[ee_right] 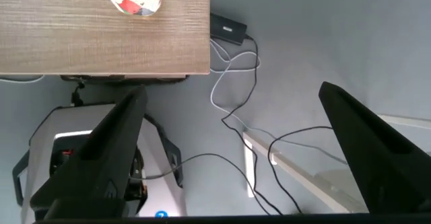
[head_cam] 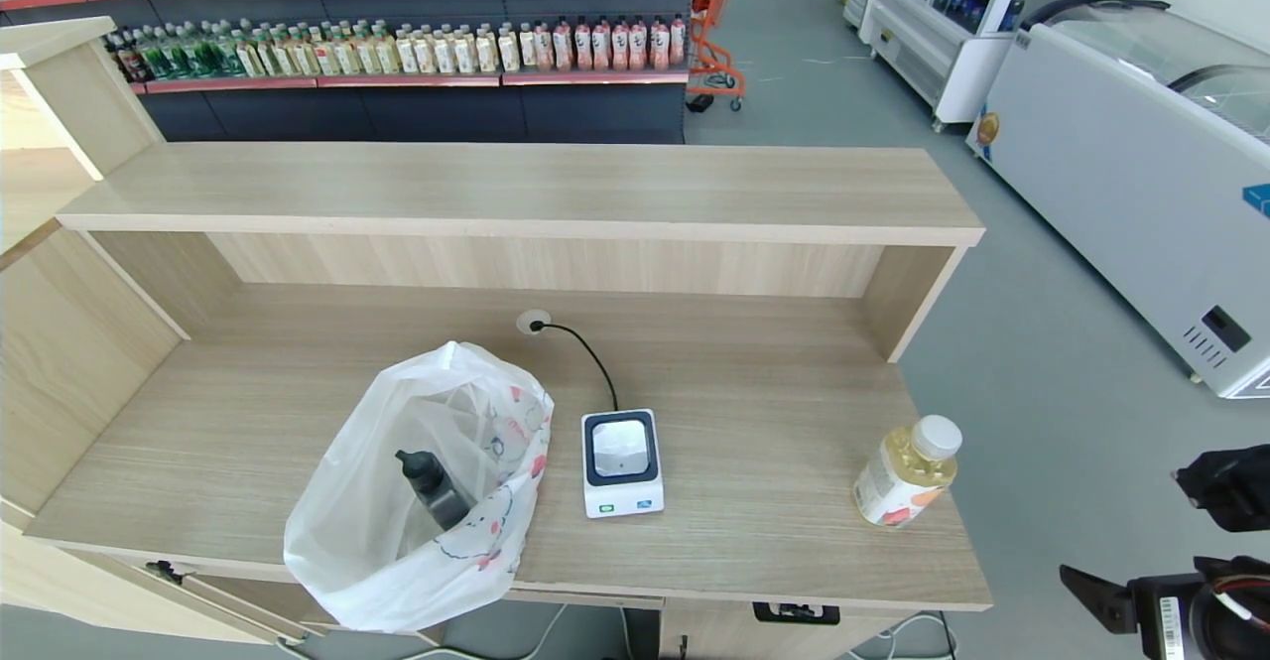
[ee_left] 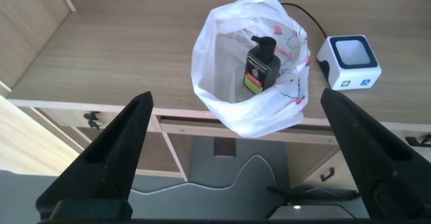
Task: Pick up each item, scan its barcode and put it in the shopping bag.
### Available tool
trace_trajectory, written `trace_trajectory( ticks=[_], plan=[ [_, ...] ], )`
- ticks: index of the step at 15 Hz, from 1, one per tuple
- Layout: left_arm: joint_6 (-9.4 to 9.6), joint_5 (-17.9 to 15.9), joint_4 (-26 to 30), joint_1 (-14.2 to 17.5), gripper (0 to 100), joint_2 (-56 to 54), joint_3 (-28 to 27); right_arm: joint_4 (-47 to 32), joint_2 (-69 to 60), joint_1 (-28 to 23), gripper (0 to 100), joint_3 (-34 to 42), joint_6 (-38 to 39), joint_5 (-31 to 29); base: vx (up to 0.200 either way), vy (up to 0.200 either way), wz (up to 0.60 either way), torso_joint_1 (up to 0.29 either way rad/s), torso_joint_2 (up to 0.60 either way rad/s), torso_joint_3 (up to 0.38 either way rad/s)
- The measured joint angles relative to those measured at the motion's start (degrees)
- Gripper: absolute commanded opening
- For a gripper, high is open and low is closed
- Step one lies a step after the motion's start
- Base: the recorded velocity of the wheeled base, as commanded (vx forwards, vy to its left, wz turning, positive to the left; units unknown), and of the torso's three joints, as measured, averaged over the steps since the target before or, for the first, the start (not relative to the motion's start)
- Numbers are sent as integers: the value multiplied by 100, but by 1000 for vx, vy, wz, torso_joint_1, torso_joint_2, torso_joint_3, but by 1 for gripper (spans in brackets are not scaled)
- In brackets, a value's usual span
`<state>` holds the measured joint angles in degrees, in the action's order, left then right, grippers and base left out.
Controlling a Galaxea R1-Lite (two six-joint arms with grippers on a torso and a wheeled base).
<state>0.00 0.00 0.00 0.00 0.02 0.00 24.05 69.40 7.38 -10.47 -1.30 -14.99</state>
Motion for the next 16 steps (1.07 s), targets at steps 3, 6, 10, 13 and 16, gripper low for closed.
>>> trace_trajectory(
  ticks=[3,6,10,13,16],
  plan=[
    [0,0,-2,0,100,0,0,709,592,83,100,74,130,63,0,0,0,0,0,0],
    [0,0,0,0,100,0,0,1621,1301,108,100,-22,98,93,0,0,0,0,0,0],
    [0,0,0,0,100,0,0,2387,2098,207,100,-127,-24,217,0,0,0,0,0,0],
    [-2,0,0,0,100,0,0,3000,2630,238,100,-157,-180,288,0,0,0,0,0,0],
    [0,0,0,0,100,0,0,3438,3117,254,100,-173,-279,362,0,0,0,0,0,0]
  ],
)
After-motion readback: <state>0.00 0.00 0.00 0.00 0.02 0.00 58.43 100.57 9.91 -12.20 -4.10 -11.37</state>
